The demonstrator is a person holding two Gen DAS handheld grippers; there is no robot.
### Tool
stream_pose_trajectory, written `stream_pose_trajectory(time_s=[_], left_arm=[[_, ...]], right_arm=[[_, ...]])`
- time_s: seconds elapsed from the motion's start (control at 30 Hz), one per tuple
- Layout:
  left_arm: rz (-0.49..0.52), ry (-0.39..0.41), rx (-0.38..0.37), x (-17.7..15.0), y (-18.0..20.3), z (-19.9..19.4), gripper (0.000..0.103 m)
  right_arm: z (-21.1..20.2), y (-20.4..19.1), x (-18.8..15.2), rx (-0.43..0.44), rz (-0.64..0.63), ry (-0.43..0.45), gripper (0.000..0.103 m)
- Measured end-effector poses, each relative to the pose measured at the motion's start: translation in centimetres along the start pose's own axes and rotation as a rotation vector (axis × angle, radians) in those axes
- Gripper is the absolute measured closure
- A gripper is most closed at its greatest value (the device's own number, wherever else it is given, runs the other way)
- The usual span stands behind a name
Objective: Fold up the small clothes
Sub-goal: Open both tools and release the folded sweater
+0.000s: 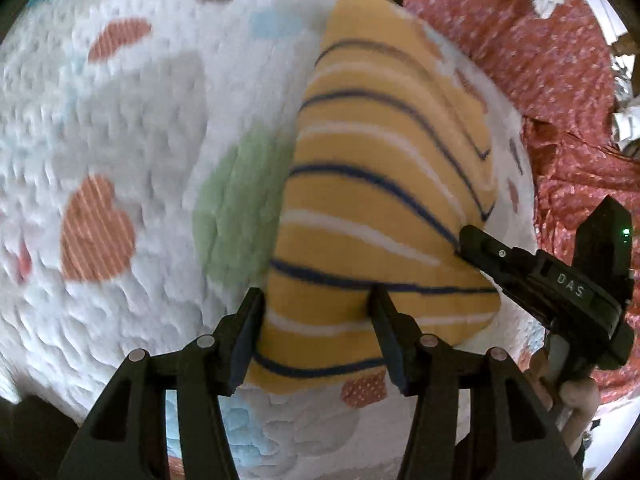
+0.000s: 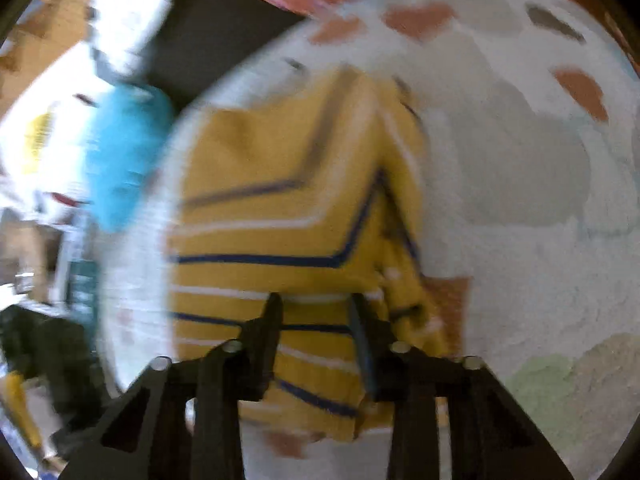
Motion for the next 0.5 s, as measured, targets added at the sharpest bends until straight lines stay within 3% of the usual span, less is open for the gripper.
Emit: stream_pose_trajectory(time_s=[0.07, 0.13, 0.27, 0.43, 0.5], left_arm=[[0.005, 0.015, -0.009, -0.3, 0.2, -0.7, 0.050], [0.006, 0.034, -0.012, -0.5, 0.3, -1.6, 0.050], [-0.013, 0.072, -0.010, -1.5, 0.0, -3.2, 0.050], [0.003, 0.121, 0.029, -3.6, 0.2, -6.1, 0.050], [0.038, 0.168, 0.064, -4.4, 0.8, -7.8, 0.050]], right_arm=[[-0.2, 0.5, -0.4, 0.019, 0.019, 0.004, 0.079], [-1.7, -0.4, -1.0, 0.008, -0.011, 0.029, 0.073], [-4.9, -2.3, -3.7, 0.029, -0.093, 0.111, 0.073], [-1.1, -0.1, -6.2, -0.030, -0.038, 0.009, 0.075], [-1.6, 1.1, -6.3, 0.031, 0.032, 0.030, 0.075]])
Point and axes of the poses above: each gripper's, at about its wrist camera, not at the fingertips, and z roughly the way its jaws point, y to its right, x to its top, the point moved 2 cm from there along z, roughly the way its jaws point, and after that the axes turned 2 degrees about -x, right-handed, at the moved point
